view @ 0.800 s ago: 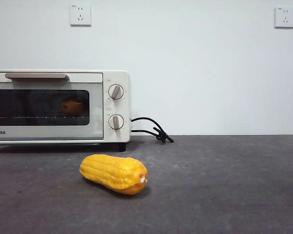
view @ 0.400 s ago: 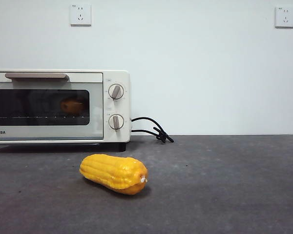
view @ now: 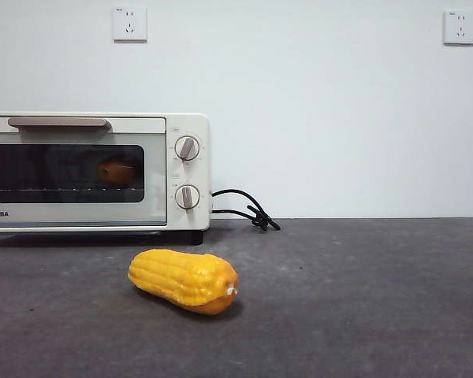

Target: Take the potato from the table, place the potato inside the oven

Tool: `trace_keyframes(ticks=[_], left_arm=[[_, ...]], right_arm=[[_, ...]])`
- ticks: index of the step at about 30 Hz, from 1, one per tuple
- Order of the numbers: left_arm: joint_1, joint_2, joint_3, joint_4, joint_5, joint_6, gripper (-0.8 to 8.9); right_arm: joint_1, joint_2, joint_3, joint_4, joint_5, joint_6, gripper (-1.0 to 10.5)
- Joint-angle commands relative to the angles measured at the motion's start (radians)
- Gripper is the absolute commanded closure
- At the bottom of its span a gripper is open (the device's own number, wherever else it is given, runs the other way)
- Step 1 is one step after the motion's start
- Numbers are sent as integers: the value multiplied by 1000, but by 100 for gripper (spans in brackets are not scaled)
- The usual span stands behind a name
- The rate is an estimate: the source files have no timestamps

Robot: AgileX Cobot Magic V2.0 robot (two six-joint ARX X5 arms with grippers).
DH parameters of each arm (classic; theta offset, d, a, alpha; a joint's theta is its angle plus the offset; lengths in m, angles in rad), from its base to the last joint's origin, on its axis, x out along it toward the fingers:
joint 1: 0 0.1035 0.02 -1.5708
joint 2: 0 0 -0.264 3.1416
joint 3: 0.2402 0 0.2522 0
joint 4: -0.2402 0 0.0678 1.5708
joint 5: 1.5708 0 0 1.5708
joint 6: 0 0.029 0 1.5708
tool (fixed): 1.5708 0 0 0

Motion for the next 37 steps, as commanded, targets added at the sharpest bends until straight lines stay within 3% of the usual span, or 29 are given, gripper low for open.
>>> trace_keyframes(ticks=[1, 5, 9, 11, 12, 16, 20, 22, 32, 37], left_arm=[[-1, 0, -10, 5, 3, -7, 817], [-1, 0, -10, 5, 3, -7, 817], [-1, 0, -10, 5, 3, -7, 817], [-1, 0, -10, 5, 3, -7, 817], [-1, 0, -10, 5, 3, -7, 817], [-1, 0, -10, 5, 3, -7, 818], [-1, 0, -10, 5, 3, -7, 817], [-1, 0, -10, 5, 3, -7, 817], [-1, 0, -10, 5, 3, -7, 817], [-1, 0, -10, 5, 3, -7, 817]], right_arm=[[-98, -19, -185, 350, -281, -287, 945], [-299, -19, -479, 768, -665, -321, 945], [-526, -20, -727, 1079, -1156, -330, 945], [-623, -20, -799, 1126, -1307, -331, 945], [-665, -20, -825, 1121, -1328, -330, 945], [-745, -20, -869, 1001, -1246, -331, 945], [-766, -24, -870, 834, -1003, -331, 945], [-770, -38, -871, 775, -936, -331, 945], [-743, -232, -1006, 723, -873, -315, 945], [-686, -349, -1079, 704, -812, -238, 945]])
